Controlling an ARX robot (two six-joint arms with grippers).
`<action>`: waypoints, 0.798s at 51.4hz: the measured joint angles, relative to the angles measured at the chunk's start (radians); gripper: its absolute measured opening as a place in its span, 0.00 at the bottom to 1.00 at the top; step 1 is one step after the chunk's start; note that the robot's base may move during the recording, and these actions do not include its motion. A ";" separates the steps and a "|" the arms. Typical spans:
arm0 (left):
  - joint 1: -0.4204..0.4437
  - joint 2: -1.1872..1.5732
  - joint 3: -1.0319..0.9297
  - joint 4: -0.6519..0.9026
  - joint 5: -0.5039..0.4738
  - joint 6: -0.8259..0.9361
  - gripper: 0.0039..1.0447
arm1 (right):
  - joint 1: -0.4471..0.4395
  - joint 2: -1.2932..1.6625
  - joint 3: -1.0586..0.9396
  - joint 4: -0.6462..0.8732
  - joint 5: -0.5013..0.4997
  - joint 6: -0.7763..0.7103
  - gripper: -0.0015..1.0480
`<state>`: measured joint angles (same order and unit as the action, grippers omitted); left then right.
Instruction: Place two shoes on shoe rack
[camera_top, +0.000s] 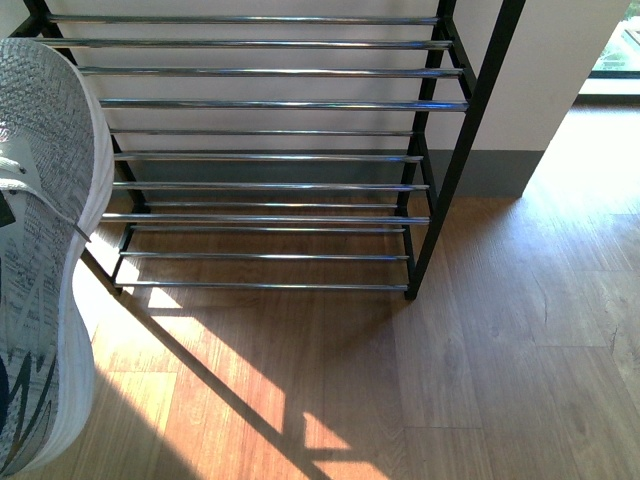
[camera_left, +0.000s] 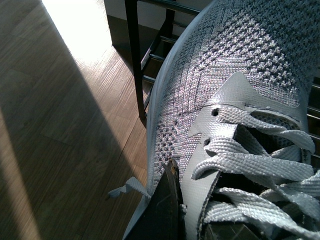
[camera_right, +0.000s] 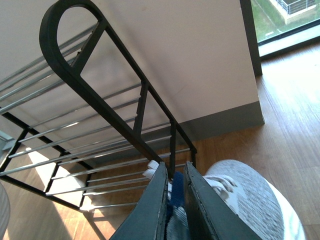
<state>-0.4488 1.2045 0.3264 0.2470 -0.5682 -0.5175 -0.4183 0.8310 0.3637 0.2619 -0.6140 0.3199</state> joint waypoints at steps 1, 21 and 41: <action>0.000 0.000 0.000 0.000 0.000 0.000 0.01 | 0.000 0.000 0.000 0.000 0.000 0.000 0.10; -0.005 0.000 0.000 0.000 0.006 0.000 0.01 | -0.006 0.000 0.000 0.000 0.011 0.000 0.10; -0.002 0.000 0.000 0.000 0.003 0.000 0.01 | -0.002 0.000 0.000 0.000 0.000 0.000 0.10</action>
<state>-0.4511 1.2045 0.3264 0.2470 -0.5652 -0.5171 -0.4198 0.8310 0.3637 0.2619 -0.6144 0.3199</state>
